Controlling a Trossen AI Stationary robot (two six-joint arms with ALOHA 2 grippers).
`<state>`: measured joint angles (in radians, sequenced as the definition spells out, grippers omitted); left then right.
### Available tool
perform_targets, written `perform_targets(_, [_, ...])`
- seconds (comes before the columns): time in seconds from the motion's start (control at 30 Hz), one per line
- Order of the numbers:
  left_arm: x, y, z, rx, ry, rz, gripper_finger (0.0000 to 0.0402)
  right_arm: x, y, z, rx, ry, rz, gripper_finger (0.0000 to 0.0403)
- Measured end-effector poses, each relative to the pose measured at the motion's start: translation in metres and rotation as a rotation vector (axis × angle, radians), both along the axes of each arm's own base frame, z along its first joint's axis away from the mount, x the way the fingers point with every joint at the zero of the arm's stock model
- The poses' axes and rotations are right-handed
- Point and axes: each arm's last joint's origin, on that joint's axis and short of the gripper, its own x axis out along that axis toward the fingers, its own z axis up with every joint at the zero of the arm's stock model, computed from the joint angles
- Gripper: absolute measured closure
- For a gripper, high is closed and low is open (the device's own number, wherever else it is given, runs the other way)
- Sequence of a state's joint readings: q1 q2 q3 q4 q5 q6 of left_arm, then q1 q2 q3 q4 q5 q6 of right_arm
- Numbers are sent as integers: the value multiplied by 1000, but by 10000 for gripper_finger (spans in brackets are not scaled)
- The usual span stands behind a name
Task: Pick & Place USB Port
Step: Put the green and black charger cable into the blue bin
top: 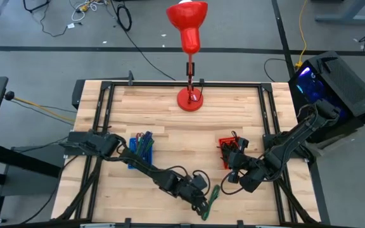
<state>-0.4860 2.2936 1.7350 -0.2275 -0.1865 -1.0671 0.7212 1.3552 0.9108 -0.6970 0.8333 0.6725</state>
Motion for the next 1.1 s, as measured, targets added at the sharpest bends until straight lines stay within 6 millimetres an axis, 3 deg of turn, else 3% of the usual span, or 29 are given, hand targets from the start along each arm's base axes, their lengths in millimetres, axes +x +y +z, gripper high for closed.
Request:
perform_targets(0.2, [4,-7,8,-65,-79,-24,287,0,0,0,3,1,2,316])
perform_targets(0.37, [2,-5,5,-51,-48,-6,287,0,0,0,4,1,2,316])
perform_targets(0.6, [10,-15,-29,-127,-40,-49,287,0,1,0,32,7,7,316])
perform_targets(0.9, [22,-18,-17,-64,-60,-104,287,2,4,1,72,-4,28,316])
perform_targets(1.1, [16,-19,-28,-66,46,-72,287,3,5,1,62,1,47,316])
